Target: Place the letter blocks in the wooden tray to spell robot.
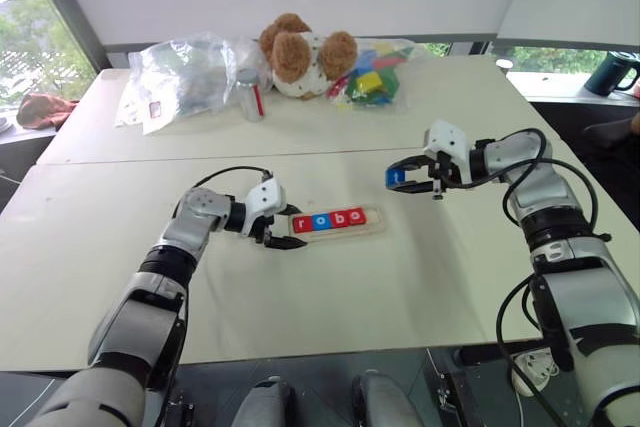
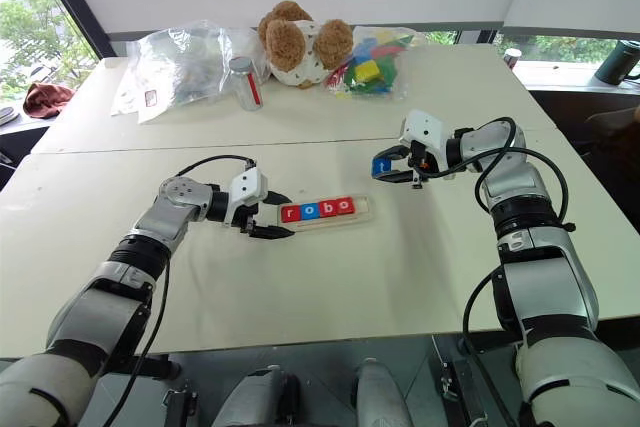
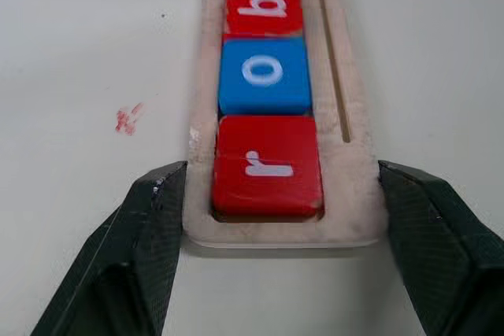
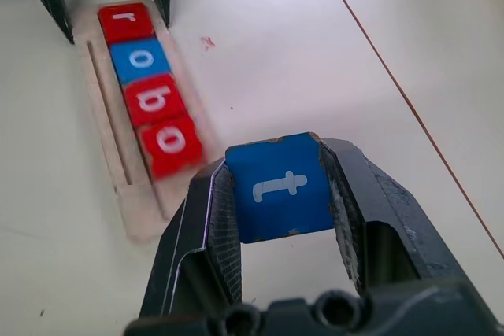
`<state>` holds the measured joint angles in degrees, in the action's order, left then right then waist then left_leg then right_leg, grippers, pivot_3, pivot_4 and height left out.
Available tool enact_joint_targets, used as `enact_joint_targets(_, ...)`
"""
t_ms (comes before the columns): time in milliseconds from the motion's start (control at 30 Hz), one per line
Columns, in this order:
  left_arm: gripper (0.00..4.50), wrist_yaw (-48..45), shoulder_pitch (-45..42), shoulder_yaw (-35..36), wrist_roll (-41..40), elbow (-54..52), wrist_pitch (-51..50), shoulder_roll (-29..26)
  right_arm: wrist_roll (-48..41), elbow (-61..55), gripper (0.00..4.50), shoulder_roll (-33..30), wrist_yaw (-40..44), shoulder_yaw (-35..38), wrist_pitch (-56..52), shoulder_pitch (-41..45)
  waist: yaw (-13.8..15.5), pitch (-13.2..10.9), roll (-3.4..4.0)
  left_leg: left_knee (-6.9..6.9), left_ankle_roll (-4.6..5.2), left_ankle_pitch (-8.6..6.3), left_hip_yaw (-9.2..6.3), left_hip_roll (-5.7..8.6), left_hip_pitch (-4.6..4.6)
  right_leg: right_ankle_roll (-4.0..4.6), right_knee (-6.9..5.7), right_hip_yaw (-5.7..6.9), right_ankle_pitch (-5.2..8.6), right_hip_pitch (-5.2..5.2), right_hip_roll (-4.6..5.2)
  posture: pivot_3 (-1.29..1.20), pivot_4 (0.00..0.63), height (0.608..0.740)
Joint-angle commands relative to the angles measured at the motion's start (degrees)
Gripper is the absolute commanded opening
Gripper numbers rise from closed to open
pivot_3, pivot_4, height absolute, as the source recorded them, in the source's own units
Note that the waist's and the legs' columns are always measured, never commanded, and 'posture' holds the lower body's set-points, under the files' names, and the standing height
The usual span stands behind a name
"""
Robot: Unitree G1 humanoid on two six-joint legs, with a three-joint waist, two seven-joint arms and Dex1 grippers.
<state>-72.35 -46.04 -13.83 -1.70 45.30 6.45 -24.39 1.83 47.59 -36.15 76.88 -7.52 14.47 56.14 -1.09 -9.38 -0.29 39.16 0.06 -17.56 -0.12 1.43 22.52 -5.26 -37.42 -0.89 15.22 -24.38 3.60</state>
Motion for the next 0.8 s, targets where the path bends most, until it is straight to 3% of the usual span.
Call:
enact_joint_targets(33,3.08,0.5,0.9,-1.4,2.7,0.8,0.4,-0.5,-1.0,-0.9,1.14,-1.6,0.5,0.9,-0.2,1.3,0.1,0.0,0.00,0.00,0.00,0.00,0.00,0.00,0.00,0.00,0.00,0.00,0.00,0.00,0.00,0.00,0.150,0.740)
enact_joint_targets(233,3.08,-4.1,0.6,-3.2,3.3,0.0,5.2,-1.9,-2.2,-6.4,1.14,-5.9,11.2,-1.1,-9.5,-1.9,0.2,0.0,0.00,-0.02,0.00,0.00,0.00,-0.01,0.00,0.00,0.01,0.02,0.00,0.00,-0.01,0.00,0.150,0.740)
enact_joint_targets(500,3.08,-7.5,1.8,-3.7,2.8,-2.2,5.6,-1.7,-3.7,-16.1,1.14,-4.9,11.1,-1.5,-16.4,-8.5,0.1,0.0,0.00,-0.04,0.17,-0.10,0.00,-0.04,0.00,0.00,0.04,0.01,0.00,-0.02,-0.04,0.00,0.150,0.740)
enact_joint_targets(567,4.15,-7.6,2.1,-3.4,2.4,-2.7,5.3,-1.3,-3.5,-18.3,1.14,-4.2,10.8,-2.3,-16.7,-9.8,0.3,0.0,0.00,-0.02,0.17,-0.10,0.01,-0.03,0.01,0.00,0.04,0.02,0.00,-0.02,-0.04,0.00,0.150,0.740)
enact_joint_targets(600,4.47,-7.8,2.1,-3.5,2.5,-2.9,5.0,-1.2,-3.4,-19.0,1.14,-4.0,10.5,-2.6,-16.6,-10.2,0.3,0.0,0.00,-0.01,0.17,-0.10,0.01,-0.03,0.01,0.00,0.04,0.02,0.00,-0.02,-0.03,0.00,0.150,0.740)
enact_joint_targets(800,4.47,-8.0,3.5,-3.4,2.6,-6.5,2.3,-2.7,-2.5,-20.2,1.14,-3.4,8.9,-4.2,-17.6,-10.7,0.4,0.0,0.00,-0.01,0.17,-0.10,0.01,-0.01,0.02,0.00,0.05,0.03,0.00,-0.02,-0.02,0.00,0.150,0.740)
